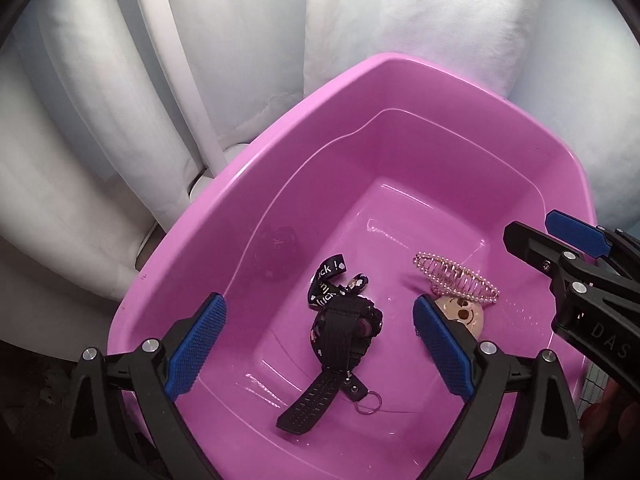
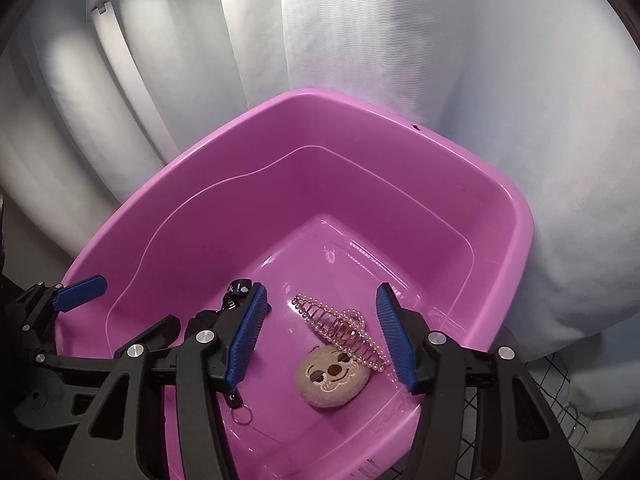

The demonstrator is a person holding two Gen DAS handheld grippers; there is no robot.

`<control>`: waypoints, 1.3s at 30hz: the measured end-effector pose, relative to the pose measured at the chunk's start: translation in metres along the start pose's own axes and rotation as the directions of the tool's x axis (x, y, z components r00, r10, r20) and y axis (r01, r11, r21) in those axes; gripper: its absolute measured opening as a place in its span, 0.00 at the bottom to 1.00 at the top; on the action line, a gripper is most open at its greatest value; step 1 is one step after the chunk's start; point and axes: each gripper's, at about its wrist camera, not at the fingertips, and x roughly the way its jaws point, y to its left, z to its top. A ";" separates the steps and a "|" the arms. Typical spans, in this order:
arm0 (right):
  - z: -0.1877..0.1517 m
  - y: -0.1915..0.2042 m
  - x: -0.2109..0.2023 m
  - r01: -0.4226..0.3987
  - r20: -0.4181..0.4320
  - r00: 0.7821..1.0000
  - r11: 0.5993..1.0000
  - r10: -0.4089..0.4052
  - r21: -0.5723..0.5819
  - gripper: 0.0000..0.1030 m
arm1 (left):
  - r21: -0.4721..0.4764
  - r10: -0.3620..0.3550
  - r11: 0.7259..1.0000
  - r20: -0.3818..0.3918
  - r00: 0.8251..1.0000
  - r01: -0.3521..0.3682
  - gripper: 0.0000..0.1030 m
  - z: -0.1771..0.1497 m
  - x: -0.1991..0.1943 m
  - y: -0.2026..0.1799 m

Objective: Organize jewelry
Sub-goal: 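Open both tools to drop the watch and pearl clip into the tub, then move both tools away from the tub back toward the table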

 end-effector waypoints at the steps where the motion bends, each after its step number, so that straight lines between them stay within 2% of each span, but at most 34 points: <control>1: 0.000 -0.001 0.000 0.000 0.001 1.000 1.000 0.000 0.005 0.53 | -0.001 0.003 1.000 0.000 1.000 -0.003 0.90 0.000 0.000 0.000; 13: -0.002 0.004 -0.001 0.004 0.006 1.000 1.000 -0.004 0.016 0.53 | -0.002 -0.005 1.000 -0.005 1.000 0.005 0.90 -0.005 -0.008 0.000; 26: -0.013 0.006 -0.031 -0.005 0.061 0.998 0.999 0.002 0.047 0.55 | 0.000 -0.013 1.000 0.030 0.999 0.013 0.90 -0.012 -0.030 0.002; 39: -0.049 -0.006 -0.067 0.004 0.113 0.993 0.987 -0.022 0.162 0.57 | 0.042 -0.057 0.998 0.047 0.997 0.055 0.90 -0.024 -0.051 0.000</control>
